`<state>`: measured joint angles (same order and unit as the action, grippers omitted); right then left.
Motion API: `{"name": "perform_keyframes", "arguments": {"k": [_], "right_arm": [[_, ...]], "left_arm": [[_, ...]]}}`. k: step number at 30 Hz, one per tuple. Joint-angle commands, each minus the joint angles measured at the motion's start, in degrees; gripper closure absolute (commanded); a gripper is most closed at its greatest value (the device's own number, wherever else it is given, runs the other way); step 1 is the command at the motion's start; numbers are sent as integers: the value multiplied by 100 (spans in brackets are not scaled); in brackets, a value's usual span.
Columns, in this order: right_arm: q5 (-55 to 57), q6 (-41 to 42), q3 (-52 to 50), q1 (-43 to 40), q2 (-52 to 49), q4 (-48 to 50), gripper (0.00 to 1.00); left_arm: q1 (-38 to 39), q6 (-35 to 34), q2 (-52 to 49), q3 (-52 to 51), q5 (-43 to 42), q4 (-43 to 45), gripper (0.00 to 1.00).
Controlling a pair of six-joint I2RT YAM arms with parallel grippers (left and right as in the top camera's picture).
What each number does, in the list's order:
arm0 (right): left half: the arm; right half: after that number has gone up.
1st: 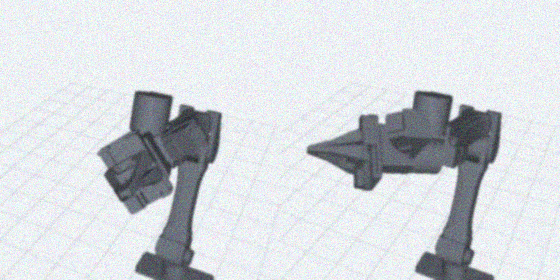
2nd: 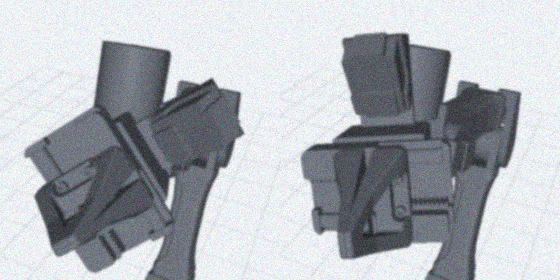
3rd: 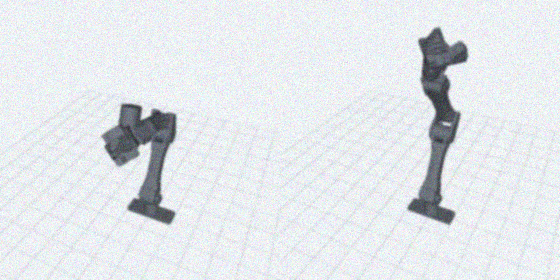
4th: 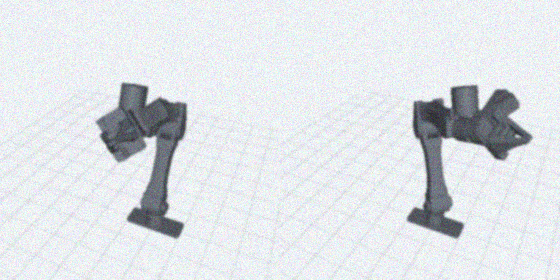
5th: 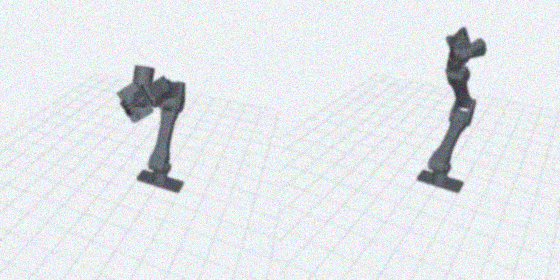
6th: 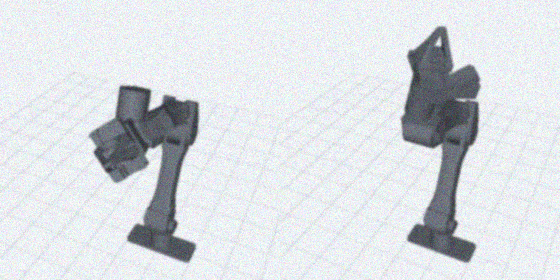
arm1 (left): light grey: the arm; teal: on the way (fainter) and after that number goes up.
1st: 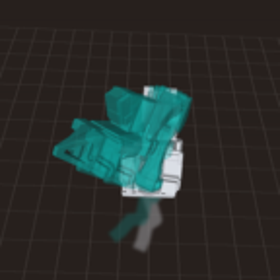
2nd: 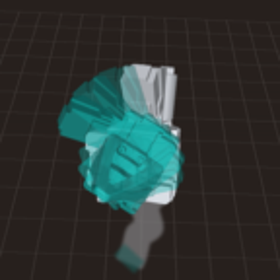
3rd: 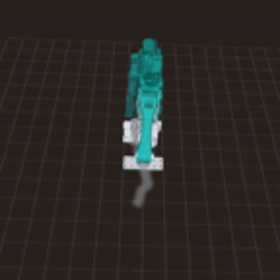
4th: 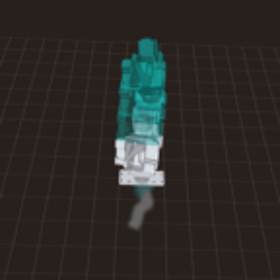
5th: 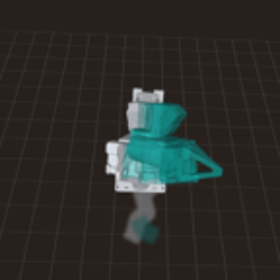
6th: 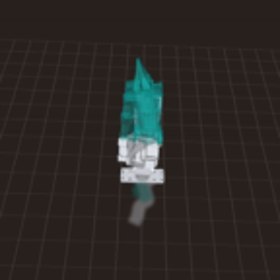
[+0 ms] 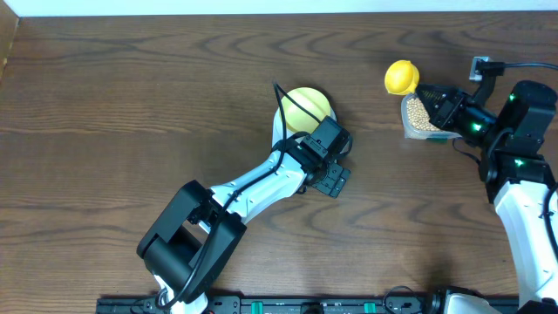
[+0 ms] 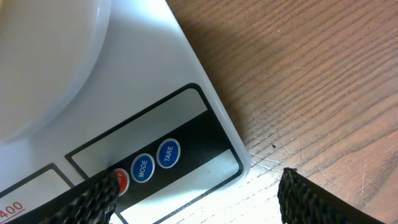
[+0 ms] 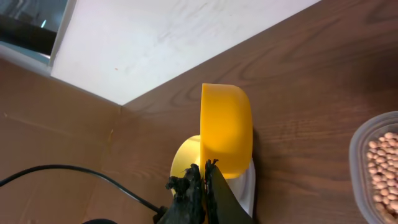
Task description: Scoop item into bowl and weigh 50g on scale
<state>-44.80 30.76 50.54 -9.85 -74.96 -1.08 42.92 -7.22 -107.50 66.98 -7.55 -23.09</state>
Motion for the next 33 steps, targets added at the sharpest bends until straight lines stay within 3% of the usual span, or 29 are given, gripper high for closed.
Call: {"name": "perform_keyframes", "arguments": {"k": [1,33], "right_arm": [[-83,-103,107,-68,-2,0,99],[-538,-103,107,-308,7,-2,99]], "left_arm": [[20,90,-87,-83,-144,-37,16],[-44,-57,-256,-87,-31,7,19]]}}
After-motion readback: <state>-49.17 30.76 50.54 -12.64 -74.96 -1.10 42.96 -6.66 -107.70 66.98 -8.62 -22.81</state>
